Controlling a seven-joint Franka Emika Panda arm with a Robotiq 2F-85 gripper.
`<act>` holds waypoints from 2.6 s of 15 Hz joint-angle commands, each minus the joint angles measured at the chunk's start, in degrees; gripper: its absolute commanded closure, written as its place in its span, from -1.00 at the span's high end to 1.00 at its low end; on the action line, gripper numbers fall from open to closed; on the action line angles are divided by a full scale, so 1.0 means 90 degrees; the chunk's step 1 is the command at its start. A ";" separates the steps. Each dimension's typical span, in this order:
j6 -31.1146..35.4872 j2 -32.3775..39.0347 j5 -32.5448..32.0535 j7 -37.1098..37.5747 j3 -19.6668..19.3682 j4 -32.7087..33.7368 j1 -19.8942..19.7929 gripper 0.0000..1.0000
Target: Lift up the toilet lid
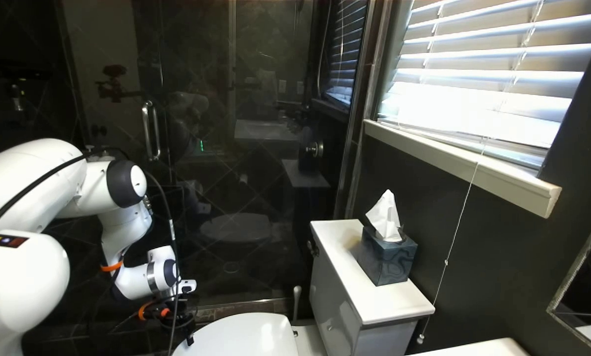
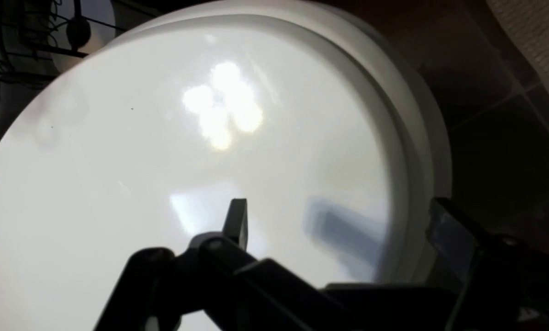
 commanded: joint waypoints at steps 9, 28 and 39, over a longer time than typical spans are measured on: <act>-0.0327 0.0426 -0.0099 0.0222 -0.0414 0.0399 0.0531 1.00; -0.0128 0.0401 -0.1714 0.1852 0.0052 0.0221 0.0051 1.00; 0.0568 0.0404 -0.2568 0.2685 0.0107 0.0150 -0.0113 1.00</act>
